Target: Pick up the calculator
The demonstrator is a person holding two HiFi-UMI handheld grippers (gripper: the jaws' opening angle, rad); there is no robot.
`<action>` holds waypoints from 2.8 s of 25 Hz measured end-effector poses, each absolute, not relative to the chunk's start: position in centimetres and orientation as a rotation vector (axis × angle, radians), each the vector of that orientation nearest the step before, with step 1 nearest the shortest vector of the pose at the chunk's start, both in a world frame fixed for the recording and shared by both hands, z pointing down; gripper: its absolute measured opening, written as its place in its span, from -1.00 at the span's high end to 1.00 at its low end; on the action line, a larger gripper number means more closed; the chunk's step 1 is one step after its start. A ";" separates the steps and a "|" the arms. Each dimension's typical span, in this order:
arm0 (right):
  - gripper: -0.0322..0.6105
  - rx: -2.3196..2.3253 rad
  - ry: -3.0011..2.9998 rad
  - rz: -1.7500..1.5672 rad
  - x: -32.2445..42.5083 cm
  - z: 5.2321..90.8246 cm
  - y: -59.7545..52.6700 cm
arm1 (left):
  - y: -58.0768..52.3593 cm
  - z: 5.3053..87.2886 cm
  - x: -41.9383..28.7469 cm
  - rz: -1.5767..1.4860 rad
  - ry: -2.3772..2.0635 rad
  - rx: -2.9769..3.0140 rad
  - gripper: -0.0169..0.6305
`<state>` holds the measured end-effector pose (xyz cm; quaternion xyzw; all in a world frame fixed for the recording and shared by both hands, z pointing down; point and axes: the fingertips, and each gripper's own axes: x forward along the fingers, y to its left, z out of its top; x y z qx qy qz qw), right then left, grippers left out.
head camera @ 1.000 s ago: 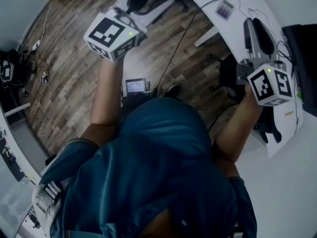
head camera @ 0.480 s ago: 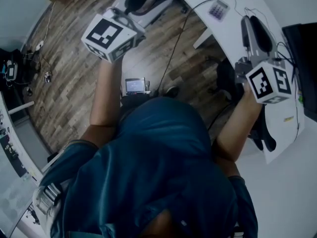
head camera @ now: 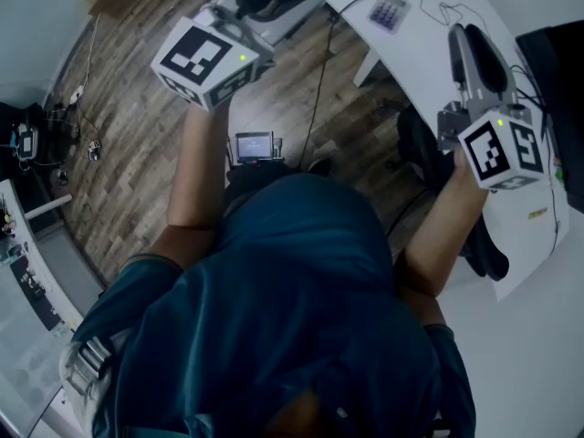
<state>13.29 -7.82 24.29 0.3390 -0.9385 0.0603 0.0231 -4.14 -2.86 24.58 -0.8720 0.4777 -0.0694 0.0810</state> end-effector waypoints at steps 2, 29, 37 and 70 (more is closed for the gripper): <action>0.66 1.065 -2.896 0.192 13.9 24.4 -8.2 | -3.4 24.6 -3.3 -0.210 1.407 -2.620 0.50; 0.66 1.448 -2.646 0.204 13.1 24.0 -18.0 | -19.9 24.3 -3.1 -0.073 0.999 -2.863 0.50; 0.66 1.536 -2.577 0.237 11.8 24.9 -22.2 | -24.9 25.6 -3.8 -0.066 0.858 -2.924 0.50; 0.59 1.356 -2.491 0.515 7.3 35.0 -35.7 | -35.5 36.0 -8.9 -0.089 1.052 -3.176 0.50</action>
